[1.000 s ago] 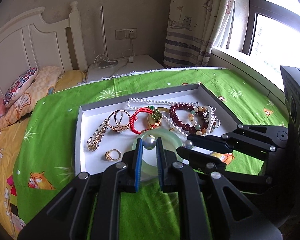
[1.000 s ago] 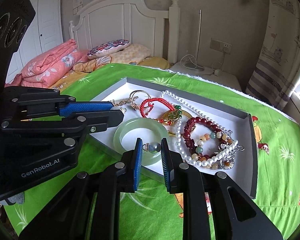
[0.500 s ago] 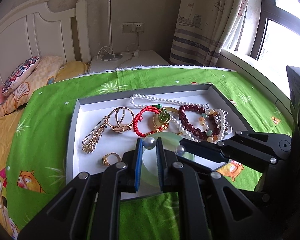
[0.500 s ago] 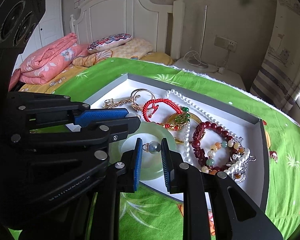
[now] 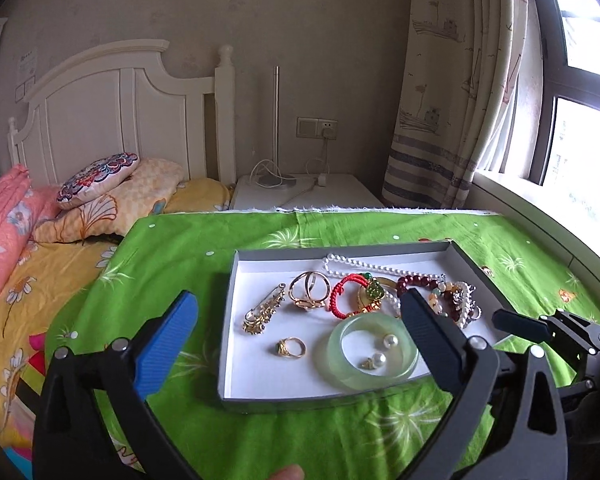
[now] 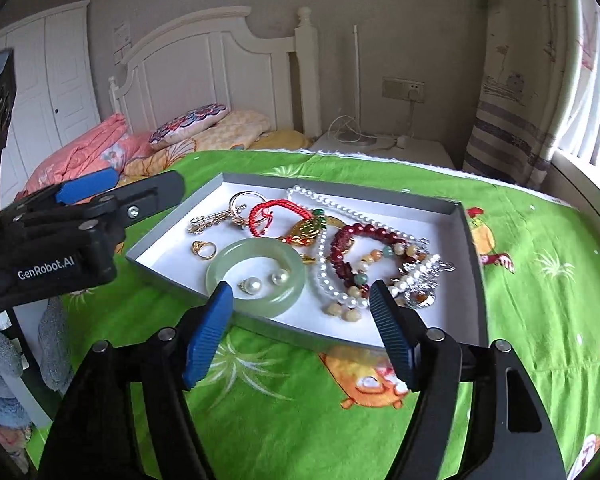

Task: Organize jewelry

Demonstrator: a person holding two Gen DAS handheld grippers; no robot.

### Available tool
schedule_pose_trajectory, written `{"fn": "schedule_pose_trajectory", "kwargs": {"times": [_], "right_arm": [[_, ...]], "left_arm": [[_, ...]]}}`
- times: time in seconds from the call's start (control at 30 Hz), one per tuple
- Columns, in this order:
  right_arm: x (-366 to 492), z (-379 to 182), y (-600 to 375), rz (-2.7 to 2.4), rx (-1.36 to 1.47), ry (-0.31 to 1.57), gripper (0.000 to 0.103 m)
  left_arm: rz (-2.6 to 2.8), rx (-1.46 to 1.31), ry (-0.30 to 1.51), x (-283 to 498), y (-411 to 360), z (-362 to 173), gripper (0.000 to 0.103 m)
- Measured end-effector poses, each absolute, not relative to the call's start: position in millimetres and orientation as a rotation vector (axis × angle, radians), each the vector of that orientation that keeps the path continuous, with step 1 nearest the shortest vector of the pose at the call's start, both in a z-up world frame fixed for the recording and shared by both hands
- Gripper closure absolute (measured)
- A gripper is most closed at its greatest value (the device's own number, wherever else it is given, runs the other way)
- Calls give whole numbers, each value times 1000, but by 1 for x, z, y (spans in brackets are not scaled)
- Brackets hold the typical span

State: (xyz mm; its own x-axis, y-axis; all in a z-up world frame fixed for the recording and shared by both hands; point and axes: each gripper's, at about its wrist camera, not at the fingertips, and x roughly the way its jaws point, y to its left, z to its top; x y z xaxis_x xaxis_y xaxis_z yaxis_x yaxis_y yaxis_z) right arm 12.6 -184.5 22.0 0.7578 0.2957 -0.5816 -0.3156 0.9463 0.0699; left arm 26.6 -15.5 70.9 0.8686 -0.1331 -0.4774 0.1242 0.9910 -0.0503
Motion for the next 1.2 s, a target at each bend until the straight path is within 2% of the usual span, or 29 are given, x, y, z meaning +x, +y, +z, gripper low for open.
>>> {"fn": "schedule_pose_trajectory", "kwargs": {"times": [0.1,0.47,1.2], "right_arm": [[5,23,-202,270,22,611,26],[7,20,-217,196,71,613,21],[4,23,-214,195,61,598,18]], "left_arm": [[-113,-40,511,25,-14,65,2],[-93,13,521,20,-18,58,2],[-79,17,530,16,-18,55,2]]}}
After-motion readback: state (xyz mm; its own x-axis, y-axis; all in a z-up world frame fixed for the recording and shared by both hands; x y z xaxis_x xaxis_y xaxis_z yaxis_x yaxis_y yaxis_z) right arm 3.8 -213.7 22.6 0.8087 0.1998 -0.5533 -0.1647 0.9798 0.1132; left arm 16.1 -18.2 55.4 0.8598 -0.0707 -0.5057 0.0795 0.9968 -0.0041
